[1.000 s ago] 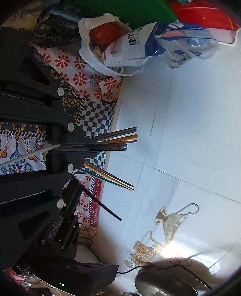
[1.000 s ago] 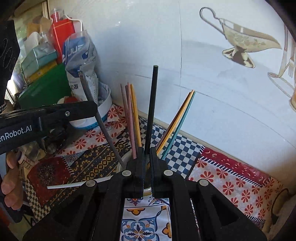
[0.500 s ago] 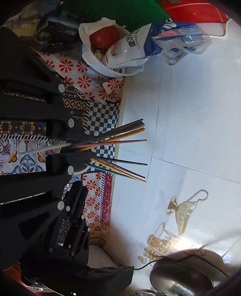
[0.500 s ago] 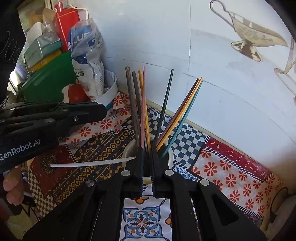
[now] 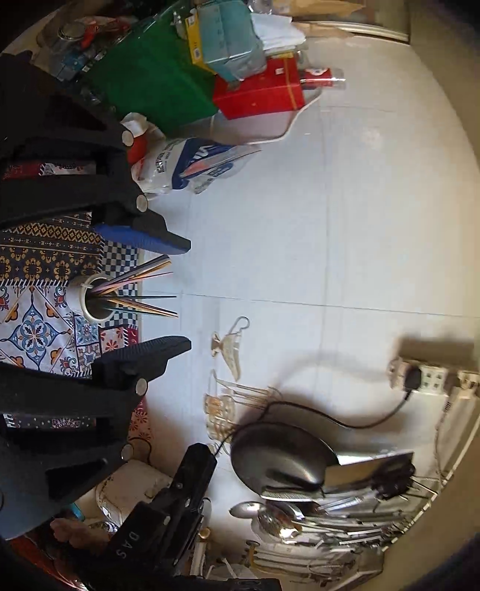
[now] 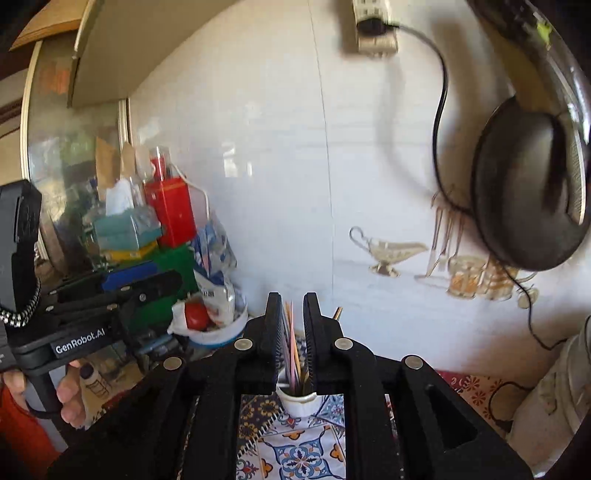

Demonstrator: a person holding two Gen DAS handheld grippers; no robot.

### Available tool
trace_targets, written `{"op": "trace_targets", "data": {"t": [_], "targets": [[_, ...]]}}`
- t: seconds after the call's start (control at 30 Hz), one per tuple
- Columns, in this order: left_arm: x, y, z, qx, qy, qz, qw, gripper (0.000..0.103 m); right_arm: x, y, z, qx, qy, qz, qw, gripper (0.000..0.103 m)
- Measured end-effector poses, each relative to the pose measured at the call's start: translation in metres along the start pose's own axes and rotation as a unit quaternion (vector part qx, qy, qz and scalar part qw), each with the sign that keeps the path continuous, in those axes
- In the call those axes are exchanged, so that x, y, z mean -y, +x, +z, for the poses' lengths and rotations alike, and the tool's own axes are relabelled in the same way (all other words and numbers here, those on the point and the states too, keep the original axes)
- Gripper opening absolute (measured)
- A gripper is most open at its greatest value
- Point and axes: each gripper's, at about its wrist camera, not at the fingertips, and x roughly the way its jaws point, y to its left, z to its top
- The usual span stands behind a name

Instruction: Organize utensils

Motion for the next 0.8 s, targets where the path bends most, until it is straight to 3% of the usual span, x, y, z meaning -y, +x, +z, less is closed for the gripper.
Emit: {"op": "trace_targets", "data": {"t": [0.17,0.23,0.3,0.43,0.57,0.67,0.8], "targets": [[0.011,-0.060,-0.003,0.060,0.016,0.015,0.9980,0.076,-0.026,-0.062,0.009,0.082,0.006,-0.037,0.996,0.038],[0.011,-0.075,-0.007,0.074,0.018,0.018,0.9969,0.092,-0.034,-0.079,0.007,0.101,0.009,-0.055,0.993,0.046],[0.013,-0.093,-0.011,0.088,0.020,0.025,0.9956,0.095,-0.040,-0.093,0.005,0.113,0.009,-0.079,0.990,0.055],[0.020,-0.115,-0.021,0.100,0.028,0.035,0.9940,0.101,-0.044,-0.120,-0.009,0.138,0.015,-0.122,0.983,0.085],[0.022,-0.126,-0.029,0.096,0.022,0.032,0.9946,0.101,-0.052,-0.141,-0.015,0.153,0.016,-0.156,0.976,0.102],[0.023,-0.132,-0.034,0.094,0.020,0.033,0.9948,0.102,-0.056,-0.156,-0.021,0.166,0.016,-0.179,0.970,0.103],[0.024,-0.137,-0.038,0.094,0.017,0.034,0.9948,0.102,-0.061,-0.162,-0.026,0.154,0.011,-0.180,0.971,0.103]]}}
